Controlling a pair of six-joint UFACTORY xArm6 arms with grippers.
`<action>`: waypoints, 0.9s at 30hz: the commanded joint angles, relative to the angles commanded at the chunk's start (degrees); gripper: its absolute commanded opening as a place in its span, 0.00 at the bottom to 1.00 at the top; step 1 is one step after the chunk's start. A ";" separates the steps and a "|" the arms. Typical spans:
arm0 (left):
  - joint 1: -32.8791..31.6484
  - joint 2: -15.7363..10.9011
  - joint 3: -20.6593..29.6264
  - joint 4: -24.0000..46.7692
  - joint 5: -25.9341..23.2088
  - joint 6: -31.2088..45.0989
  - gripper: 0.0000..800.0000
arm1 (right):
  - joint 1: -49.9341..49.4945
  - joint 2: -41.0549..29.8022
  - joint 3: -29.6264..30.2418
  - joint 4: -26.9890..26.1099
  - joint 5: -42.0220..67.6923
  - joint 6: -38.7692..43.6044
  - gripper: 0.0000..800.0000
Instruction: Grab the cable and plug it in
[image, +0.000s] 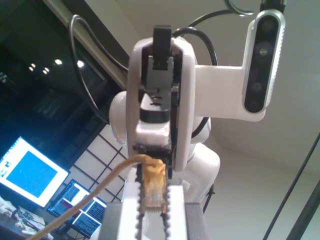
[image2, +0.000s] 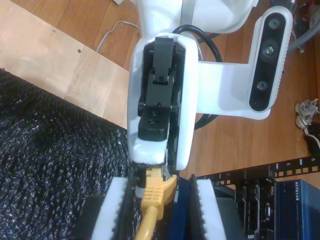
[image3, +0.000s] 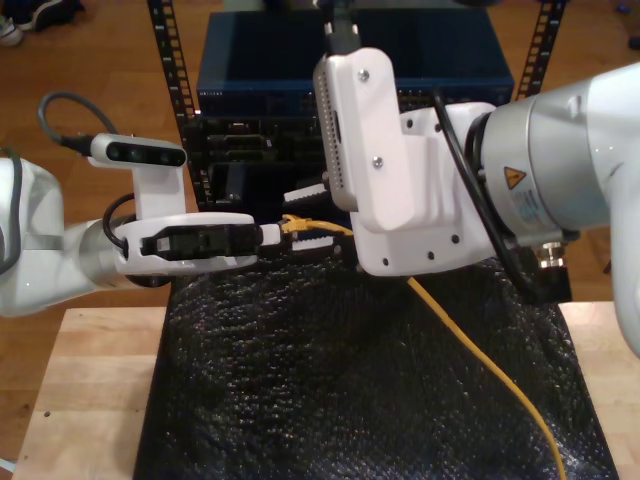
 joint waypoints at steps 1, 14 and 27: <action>0.00 0.00 -0.09 0.00 0.00 0.00 0.04 | 0.00 0.00 0.00 0.00 0.00 0.00 0.32; 0.00 0.00 -0.18 -0.18 0.44 0.00 0.04 | 0.09 -0.44 0.00 0.00 0.00 0.00 0.28; 0.00 0.00 -0.09 -0.62 0.44 0.00 0.04 | 0.00 -0.44 0.00 0.18 0.00 0.00 0.23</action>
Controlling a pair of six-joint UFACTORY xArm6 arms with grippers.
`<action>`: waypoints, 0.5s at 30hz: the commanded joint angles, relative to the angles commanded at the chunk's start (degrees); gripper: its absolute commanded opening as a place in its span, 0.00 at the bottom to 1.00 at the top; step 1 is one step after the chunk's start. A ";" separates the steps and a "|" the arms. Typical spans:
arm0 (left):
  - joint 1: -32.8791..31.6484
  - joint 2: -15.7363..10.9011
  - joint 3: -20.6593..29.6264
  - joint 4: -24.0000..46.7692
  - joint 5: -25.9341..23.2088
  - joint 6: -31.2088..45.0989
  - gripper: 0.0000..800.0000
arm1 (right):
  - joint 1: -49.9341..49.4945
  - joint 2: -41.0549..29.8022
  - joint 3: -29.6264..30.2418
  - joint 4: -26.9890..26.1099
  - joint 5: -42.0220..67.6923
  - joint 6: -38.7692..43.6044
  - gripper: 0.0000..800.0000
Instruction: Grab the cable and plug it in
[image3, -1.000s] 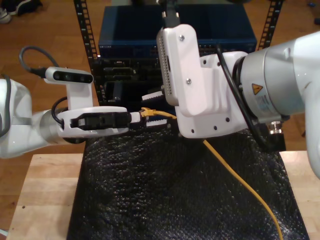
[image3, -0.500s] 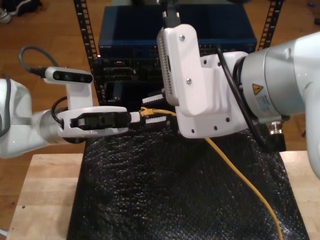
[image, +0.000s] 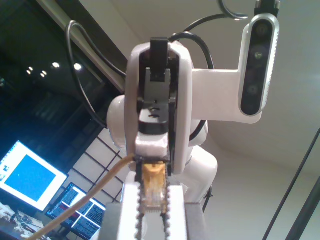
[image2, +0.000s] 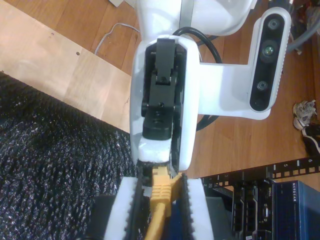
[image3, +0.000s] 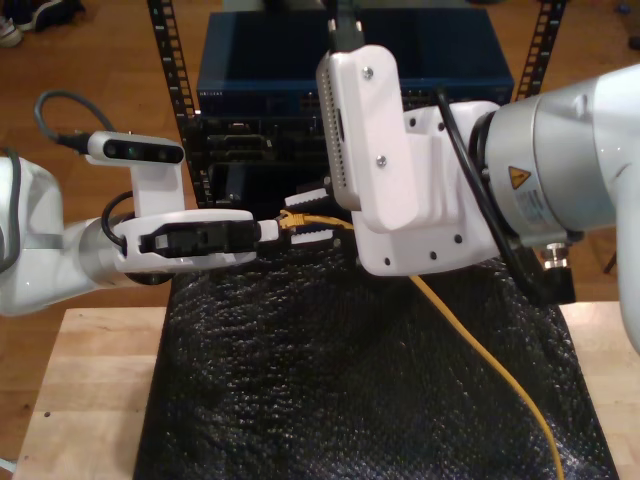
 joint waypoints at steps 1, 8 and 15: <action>0.00 0.00 0.00 0.00 0.09 0.00 0.04 | 0.09 0.00 0.00 0.00 0.00 0.00 0.23; 0.00 0.00 0.00 0.00 0.09 0.00 0.04 | 0.09 0.00 0.00 1.14 0.00 0.00 0.16; 0.00 0.00 0.00 0.00 0.18 -0.09 0.04 | 0.00 0.00 0.44 1.23 0.00 0.00 0.06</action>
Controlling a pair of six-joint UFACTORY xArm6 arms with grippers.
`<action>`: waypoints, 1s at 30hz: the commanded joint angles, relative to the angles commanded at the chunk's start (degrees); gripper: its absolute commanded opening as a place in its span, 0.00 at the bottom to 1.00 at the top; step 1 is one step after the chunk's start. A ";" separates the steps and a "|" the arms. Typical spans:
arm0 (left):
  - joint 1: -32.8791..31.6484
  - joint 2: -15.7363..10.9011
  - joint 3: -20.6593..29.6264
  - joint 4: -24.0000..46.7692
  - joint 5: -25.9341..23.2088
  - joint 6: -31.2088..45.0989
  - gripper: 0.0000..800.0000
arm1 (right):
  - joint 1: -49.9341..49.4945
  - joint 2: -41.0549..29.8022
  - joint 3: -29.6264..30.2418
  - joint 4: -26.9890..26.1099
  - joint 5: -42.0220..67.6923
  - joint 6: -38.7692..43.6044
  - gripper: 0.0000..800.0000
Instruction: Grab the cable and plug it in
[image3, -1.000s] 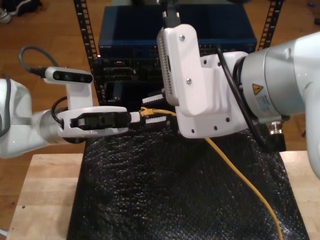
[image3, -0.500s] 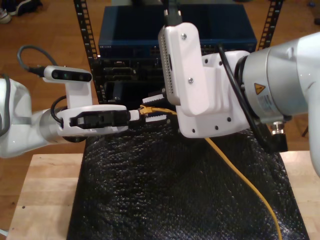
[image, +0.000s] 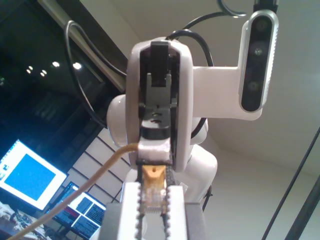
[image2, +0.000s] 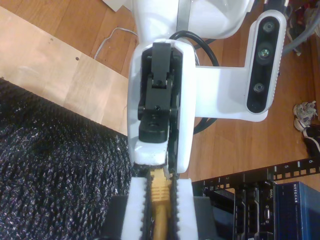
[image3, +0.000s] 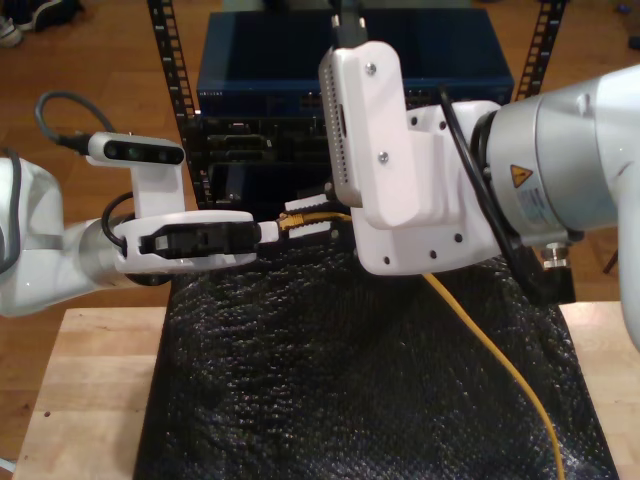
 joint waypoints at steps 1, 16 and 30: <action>0.00 0.00 0.00 0.00 0.00 0.00 0.05 | 0.09 0.00 0.18 0.00 0.00 0.00 0.06; 0.09 -0.09 -0.53 0.00 1.67 -1.05 0.73 | 0.00 -0.09 0.09 0.00 0.00 0.18 0.00; 0.26 -2.81 -0.62 0.18 -0.18 -2.46 0.99 | -3.87 1.49 -2.55 -0.18 0.00 3.16 0.00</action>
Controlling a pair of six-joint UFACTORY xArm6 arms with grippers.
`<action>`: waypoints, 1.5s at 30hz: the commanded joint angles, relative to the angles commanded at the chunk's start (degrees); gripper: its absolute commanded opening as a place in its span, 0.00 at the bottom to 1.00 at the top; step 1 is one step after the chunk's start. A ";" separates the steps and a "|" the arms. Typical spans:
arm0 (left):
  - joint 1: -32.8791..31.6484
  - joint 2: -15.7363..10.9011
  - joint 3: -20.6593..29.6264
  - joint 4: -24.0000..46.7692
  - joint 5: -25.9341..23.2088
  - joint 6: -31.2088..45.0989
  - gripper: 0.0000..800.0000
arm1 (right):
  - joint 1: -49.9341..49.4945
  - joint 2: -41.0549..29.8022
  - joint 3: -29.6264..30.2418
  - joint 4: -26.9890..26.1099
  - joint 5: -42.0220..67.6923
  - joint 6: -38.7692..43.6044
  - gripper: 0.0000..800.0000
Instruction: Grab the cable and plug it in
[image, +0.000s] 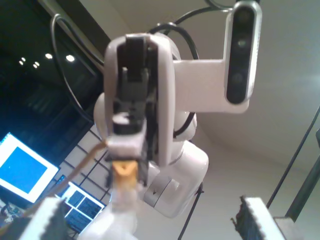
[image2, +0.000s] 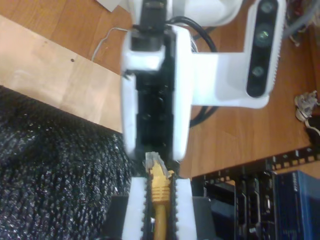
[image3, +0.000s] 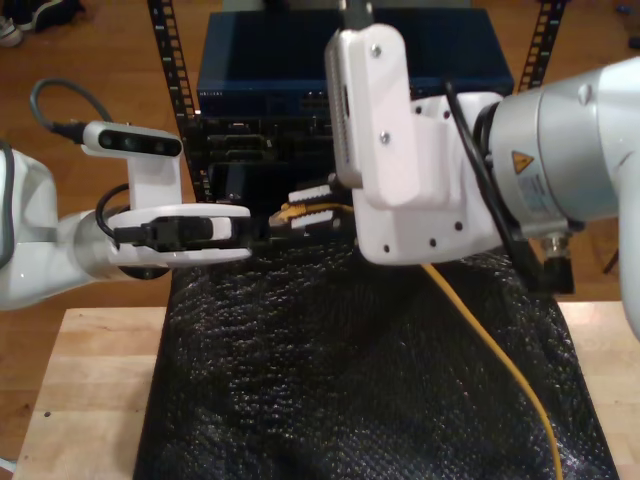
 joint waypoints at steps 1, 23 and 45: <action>0.00 -0.09 0.00 0.00 -0.62 0.00 0.99 | -0.97 0.00 -0.26 0.00 0.00 0.44 0.00; 0.62 -6.51 -7.82 11.96 -22.42 0.35 0.99 | -22.77 3.78 0.09 -0.70 6.51 1.85 0.00; 5.27 -10.99 -14.77 51.08 -34.90 14.68 1.00 | -25.32 7.74 1.23 -2.55 8.18 1.85 0.00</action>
